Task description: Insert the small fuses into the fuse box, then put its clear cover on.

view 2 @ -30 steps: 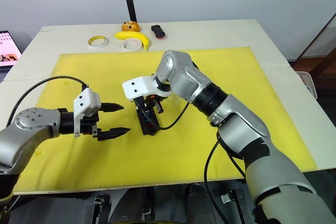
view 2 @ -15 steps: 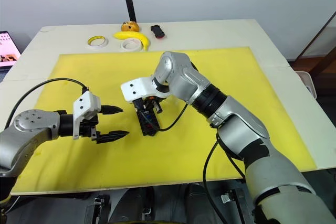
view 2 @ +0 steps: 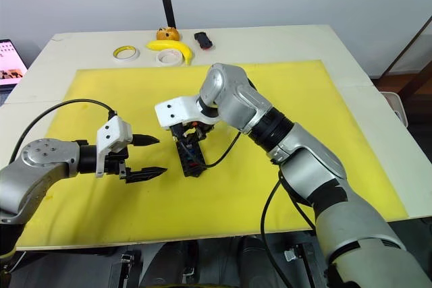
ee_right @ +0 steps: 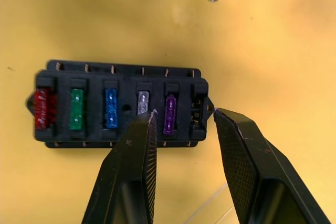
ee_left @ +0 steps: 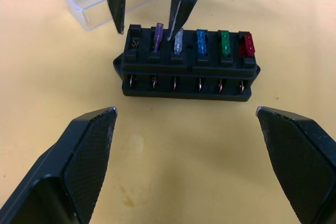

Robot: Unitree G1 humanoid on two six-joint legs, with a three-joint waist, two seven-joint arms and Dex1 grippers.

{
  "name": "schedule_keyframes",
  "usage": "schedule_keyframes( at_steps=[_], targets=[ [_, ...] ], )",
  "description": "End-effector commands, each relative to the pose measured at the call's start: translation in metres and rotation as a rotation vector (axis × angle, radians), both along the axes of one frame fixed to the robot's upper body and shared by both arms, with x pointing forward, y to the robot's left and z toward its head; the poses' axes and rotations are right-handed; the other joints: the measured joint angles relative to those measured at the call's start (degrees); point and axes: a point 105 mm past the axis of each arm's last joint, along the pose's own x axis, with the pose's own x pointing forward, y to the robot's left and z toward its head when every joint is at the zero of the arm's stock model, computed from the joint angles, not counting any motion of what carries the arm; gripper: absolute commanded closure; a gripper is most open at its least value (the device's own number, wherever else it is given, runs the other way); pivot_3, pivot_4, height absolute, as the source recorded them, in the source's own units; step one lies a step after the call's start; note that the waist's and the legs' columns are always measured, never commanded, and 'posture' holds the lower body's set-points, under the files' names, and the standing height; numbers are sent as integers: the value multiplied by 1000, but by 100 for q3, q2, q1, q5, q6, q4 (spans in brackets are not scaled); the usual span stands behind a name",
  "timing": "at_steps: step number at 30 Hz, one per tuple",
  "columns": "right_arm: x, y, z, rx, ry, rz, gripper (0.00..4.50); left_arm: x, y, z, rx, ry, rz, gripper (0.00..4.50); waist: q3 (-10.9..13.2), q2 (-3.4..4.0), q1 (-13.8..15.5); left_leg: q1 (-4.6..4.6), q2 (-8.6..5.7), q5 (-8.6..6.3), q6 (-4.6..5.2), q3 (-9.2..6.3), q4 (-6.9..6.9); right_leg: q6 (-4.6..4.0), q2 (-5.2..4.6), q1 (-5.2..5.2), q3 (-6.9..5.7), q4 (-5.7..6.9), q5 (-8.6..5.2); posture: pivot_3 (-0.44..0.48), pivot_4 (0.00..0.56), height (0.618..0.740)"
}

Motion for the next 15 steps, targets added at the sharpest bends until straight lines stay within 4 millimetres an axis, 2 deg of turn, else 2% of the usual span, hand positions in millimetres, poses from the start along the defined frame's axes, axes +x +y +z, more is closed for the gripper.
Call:
schedule_keyframes(
  at_steps=[1,5,10,12,15],
  targets=[
    [-5,5,29,56,-23,34,2680,3,0,8,2,-45,-10,0,0,0,-1,0,0,0,0,0,0,0,0,0,0,0,0,0,150,740],
    [-6,4,43,110,-3,21,2680,4,3,9,3,-49,-5,0,0,0,-1,0,0,0,0,0,0,0,0,0,0,0,0,0,150,740],
    [-1,2,63,417,-9,-11,2680,5,5,10,13,-57,3,0,-1,-1,10,-1,1,0,0,0,0,0,0,0,-1,-1,0,0,150,740],
    [-8,-4,59,474,-14,60,2680,5,6,10,13,-58,3,0,-2,-3,17,0,1,0,0,1,0,0,0,4,-2,-3,0,0,150,740],
    [-10,-16,45,507,174,-39,2680,5,7,10,17,-56,0,0,-1,-1,7,0,0,0,0,2,0,0,-1,7,-4,-4,0,0,150,740]
  ],
)
